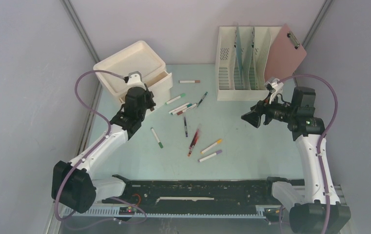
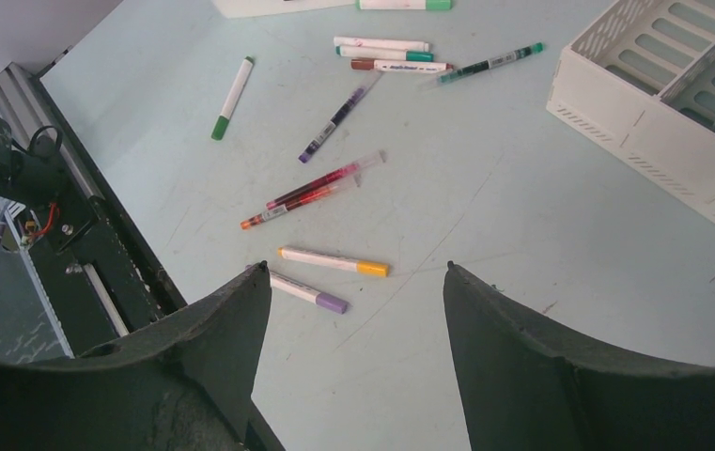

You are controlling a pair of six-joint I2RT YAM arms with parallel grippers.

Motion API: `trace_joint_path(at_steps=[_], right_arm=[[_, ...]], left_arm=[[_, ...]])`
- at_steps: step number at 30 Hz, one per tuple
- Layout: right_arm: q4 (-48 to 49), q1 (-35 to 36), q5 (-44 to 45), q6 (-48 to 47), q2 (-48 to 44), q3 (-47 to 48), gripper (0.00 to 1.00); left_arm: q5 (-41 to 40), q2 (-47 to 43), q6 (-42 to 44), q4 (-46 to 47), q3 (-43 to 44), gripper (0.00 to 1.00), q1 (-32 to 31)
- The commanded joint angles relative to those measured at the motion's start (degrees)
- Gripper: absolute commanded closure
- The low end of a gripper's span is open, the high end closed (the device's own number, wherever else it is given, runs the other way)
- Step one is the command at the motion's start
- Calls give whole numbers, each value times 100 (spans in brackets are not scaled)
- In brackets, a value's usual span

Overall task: Organize the desk
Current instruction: Close the drawer in the storage box.

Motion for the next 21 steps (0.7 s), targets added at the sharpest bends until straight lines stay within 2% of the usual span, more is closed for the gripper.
trace_joint_path(at_steps=[1,8,13,21], right_arm=[[146,39,-103,-3,-114,22,25],[125,33,-147,-38,-132,21,24],[112,42,-156,-64,-141,20,24],[94,42,-170,-83,-127,22,24]], left_arm=[[-905,139,233,53,379,74,43],[-1341,497,322,83,633,75,125],[-1625,657,284,118,746,70,277],[-1618,623,147,123,777,66,576]])
